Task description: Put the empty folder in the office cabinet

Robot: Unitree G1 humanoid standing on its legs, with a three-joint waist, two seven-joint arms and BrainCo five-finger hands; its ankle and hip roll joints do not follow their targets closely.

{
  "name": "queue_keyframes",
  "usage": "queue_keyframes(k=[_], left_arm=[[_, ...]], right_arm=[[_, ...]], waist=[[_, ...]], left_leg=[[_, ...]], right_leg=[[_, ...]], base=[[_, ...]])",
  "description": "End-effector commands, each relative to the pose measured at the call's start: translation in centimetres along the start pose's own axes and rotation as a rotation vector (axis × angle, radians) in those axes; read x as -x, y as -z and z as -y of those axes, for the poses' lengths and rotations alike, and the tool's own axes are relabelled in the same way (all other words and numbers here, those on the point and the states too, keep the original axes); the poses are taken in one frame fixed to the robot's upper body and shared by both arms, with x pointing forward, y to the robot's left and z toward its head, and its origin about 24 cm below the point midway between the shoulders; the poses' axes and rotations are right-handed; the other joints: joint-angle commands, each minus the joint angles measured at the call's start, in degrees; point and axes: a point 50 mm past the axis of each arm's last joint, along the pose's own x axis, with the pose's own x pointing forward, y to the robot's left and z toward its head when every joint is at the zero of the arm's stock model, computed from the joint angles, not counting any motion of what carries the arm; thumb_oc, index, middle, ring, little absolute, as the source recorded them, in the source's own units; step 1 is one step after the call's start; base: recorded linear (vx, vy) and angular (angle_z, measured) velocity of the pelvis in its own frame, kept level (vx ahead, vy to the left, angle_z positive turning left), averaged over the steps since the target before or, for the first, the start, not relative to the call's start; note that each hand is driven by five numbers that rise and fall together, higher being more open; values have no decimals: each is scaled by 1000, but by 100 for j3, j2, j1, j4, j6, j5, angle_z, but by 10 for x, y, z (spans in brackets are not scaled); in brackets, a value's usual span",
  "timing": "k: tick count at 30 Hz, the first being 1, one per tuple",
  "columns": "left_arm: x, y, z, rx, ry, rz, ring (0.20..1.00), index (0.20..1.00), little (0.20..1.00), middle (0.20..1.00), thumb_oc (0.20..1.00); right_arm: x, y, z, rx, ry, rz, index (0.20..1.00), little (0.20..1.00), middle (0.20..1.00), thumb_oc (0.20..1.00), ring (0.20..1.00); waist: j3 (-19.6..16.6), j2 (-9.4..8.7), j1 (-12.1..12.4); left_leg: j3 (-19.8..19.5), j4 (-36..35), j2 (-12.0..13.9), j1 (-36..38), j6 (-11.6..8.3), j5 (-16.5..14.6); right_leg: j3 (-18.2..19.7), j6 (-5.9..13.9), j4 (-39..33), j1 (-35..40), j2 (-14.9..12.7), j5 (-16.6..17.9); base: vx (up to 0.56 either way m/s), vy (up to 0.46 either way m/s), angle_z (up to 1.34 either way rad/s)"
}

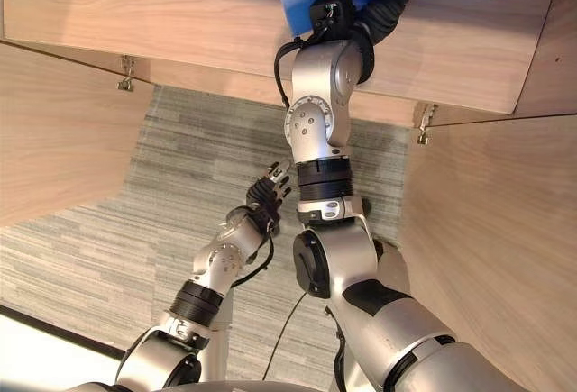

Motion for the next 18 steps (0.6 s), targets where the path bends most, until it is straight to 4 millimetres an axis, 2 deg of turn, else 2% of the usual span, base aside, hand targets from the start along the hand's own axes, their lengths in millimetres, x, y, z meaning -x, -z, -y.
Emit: queue_keyframes(k=[1,3,9,14,15,18], left_arm=[[1,30,19,65,47,-74,1000,1000,1000,1000,1000],[1,31,20,60,51,-77,1000,1000,1000,1000,1000],[-1,29,28,63,52,-80,1000,1000,1000,1000,1000],[-1,31,34,60,91,-79,1000,1000,1000,1000,1000],[-1,33,38,52,160,-81,1000,1000,1000,1000,1000],[-2,38,40,71,204,-101,1000,1000,1000,1000,1000]], right_arm=[[138,-20,-147,-406,-455,-62,200,200,200,200,200],[138,-21,-148,-338,-421,-18,200,200,200,200,200],[137,-26,-153,-335,-360,4,200,200,200,200,200],[127,-39,-154,-283,-341,140,200,200,200,200,200],[127,-48,-155,-254,-370,243,200,200,200,200,200],[128,-46,-155,-240,-394,256,200,200,200,200,200]], waist=[[81,101,-291],[86,110,-275],[116,135,-227],[131,143,-186],[124,139,-178],[115,130,-185]], left_leg=[[-291,164,-43,286,-103,-23],[-305,96,-63,290,-103,17],[-286,-38,-125,358,-87,106],[-298,-76,-141,352,-61,142],[-304,-122,-160,363,-59,166],[-303,-162,-157,386,-56,165]], right_leg=[[19,547,189,374,-34,-131],[6,540,140,397,-36,-103],[2,561,52,463,-70,-66],[9,566,19,469,-83,-35],[9,582,-2,480,-94,-33],[13,597,-17,495,-88,-36]], base=[[0,0,0],[-17,0,-1],[-22,17,0],[0,0,0],[0,0,0],[0,0,0]])
